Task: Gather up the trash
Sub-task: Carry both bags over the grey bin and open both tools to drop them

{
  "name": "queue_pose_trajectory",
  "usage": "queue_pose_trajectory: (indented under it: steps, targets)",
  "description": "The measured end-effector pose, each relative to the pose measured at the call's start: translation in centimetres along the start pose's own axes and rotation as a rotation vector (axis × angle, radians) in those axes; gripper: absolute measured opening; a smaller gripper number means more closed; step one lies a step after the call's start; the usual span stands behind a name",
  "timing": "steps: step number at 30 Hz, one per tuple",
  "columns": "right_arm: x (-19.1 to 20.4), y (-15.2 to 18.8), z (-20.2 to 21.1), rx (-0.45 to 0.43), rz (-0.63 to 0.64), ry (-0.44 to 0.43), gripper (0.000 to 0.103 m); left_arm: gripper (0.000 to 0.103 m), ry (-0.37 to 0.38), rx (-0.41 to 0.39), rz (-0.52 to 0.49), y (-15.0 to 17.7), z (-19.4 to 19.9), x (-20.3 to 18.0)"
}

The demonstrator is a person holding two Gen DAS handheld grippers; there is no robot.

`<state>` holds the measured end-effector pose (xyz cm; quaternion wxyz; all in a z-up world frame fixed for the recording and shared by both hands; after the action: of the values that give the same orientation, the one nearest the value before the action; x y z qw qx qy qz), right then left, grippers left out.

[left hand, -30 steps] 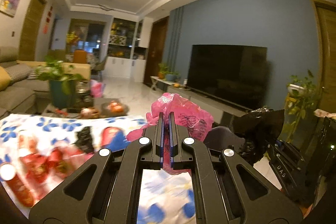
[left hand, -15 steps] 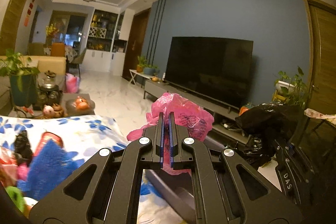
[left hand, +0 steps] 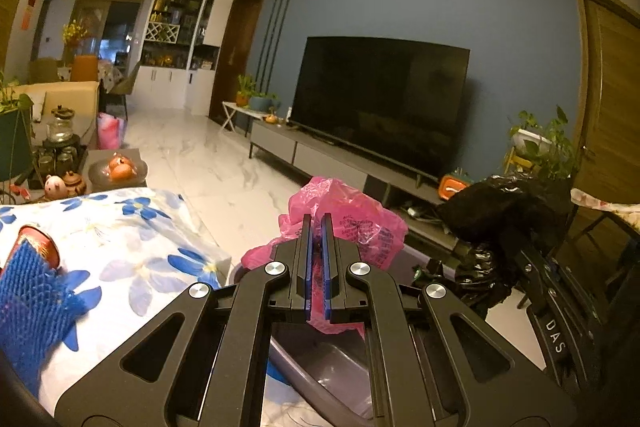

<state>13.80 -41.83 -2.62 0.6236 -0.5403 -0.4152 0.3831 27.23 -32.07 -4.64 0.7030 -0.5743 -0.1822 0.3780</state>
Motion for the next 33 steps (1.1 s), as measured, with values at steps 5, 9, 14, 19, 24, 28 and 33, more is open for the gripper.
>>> queue_pose_trajectory:
  steps: [5,9,14,19,24,28,33]
  targets:
    - [0.3,0.5,-1.0,0.014,0.002,-0.013,0.007,0.003,0.003,0.022,-0.005,0.5,-0.9,0.0]
    - [0.3,1.0,-1.6,0.028,0.001,-0.020,0.007,0.003,0.013,0.047,-0.009,1.1,-1.7,-0.1]
    - [0.5,1.5,-2.1,0.050,-0.004,-0.031,0.007,0.003,0.014,0.070,-0.015,1.6,-2.6,-0.4]
    - [0.6,1.8,-2.5,0.069,-0.018,-0.049,0.008,0.004,0.014,0.082,-0.012,1.9,-3.0,-0.4]
    - [0.8,2.0,-2.5,0.069,-0.019,-0.050,0.056,0.005,0.022,0.098,-0.001,2.1,-3.1,-0.4]
    - [0.1,1.9,-2.4,0.063,-0.034,-0.036,0.062,0.013,0.031,0.111,0.011,2.3,-3.4,0.1]
    - [-0.4,2.0,-2.1,0.060,-0.038,-0.018,0.072,0.034,0.031,0.109,0.031,2.5,-3.1,0.6]
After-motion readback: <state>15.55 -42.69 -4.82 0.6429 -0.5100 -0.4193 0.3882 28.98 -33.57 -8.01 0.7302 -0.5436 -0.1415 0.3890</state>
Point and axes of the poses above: each gripper's, at about its wrist camera, not at the fingertips, and z roughly against the way its jaws point, x to its left, y to its underside, the point moved 8 cm from there along -z, roughly the way its jaws point, and after that the axes turned 2 degrees about -z, right-handed, at the moved point
